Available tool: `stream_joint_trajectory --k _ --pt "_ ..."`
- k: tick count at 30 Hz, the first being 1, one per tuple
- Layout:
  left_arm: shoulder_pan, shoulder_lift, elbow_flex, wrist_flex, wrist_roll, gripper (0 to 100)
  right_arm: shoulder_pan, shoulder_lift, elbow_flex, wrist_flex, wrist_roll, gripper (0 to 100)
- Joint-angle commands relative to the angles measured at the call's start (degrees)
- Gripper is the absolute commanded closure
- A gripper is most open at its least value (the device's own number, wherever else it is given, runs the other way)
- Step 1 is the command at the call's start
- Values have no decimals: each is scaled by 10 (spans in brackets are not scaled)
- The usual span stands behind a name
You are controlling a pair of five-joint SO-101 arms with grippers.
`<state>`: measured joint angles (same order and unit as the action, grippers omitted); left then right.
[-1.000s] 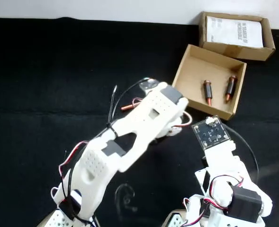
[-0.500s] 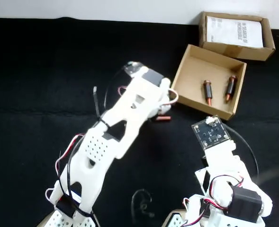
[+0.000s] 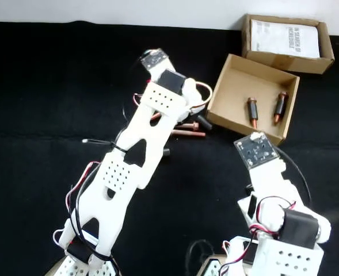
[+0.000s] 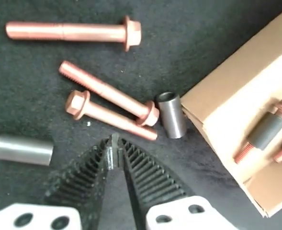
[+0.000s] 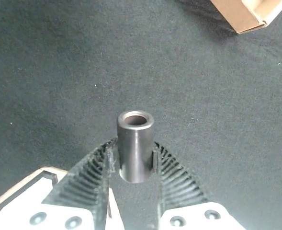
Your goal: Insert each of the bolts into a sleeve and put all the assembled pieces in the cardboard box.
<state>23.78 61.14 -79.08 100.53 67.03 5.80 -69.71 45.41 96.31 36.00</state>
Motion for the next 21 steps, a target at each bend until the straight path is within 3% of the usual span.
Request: stream_joint_trajectory --k 1,6,14,21 --pt "10 -7 -19 5 -1 935 3 22 -7 -15 -6 992" --pt "15 -8 7 6 -1 767 3 39 -7 -36 -6 992" --pt "11 -3 82 4 0 849 3 43 -7 -51 -4 992" --pt "-15 -2 106 4 0 851 2 44 -7 -65 -4 992"
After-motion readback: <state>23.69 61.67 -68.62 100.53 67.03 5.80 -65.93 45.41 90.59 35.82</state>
